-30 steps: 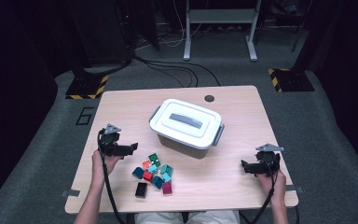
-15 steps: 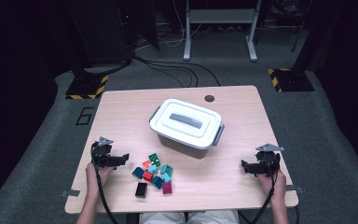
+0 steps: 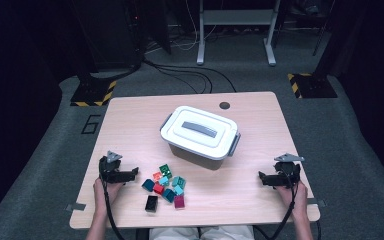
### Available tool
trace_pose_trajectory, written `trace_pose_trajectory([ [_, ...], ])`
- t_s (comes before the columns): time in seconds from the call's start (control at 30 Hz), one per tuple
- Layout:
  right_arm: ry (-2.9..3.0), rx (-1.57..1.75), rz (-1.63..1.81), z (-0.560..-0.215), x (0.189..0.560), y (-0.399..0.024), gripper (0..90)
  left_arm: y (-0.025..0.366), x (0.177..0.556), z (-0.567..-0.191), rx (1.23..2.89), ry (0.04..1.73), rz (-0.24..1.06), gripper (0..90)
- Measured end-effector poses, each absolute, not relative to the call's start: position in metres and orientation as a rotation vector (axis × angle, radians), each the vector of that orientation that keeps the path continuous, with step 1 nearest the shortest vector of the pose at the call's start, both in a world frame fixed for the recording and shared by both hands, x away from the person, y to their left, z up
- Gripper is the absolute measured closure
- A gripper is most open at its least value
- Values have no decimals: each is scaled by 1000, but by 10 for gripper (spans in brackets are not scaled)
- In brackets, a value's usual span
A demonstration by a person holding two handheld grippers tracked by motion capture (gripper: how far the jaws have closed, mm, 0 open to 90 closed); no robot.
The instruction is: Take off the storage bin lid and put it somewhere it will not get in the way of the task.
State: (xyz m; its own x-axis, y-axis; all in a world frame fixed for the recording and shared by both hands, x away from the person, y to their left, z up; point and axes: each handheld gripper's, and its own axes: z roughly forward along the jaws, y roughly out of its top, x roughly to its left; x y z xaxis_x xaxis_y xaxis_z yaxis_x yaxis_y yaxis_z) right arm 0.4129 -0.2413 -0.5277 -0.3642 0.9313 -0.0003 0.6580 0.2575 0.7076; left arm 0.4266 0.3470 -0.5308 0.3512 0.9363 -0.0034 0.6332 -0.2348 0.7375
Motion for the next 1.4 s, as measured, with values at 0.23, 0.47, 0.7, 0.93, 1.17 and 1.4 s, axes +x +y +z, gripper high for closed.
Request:
trace_pose_trajectory([
  [0.23,2159,1447,879,-525,416,-244,0,348,429,-531,1980,1344,586,60],
  [0.47,2199,1440,944,-513,413,-244,5,348,431,-531,1986,1338,580,57],
  [0.7,2219,1347,1010,-486,411,-226,27,347,431,-530,1982,1353,583,58],
  [0.93,2268,1231,1067,-455,416,-206,25,347,430,-530,1979,1356,582,58],
  [1.17,2311,1143,1086,-431,423,-188,0,346,430,-530,1975,1358,584,59],
  [1.4,2340,1118,1100,-418,428,-177,0,346,429,-531,1972,1349,593,70],
])
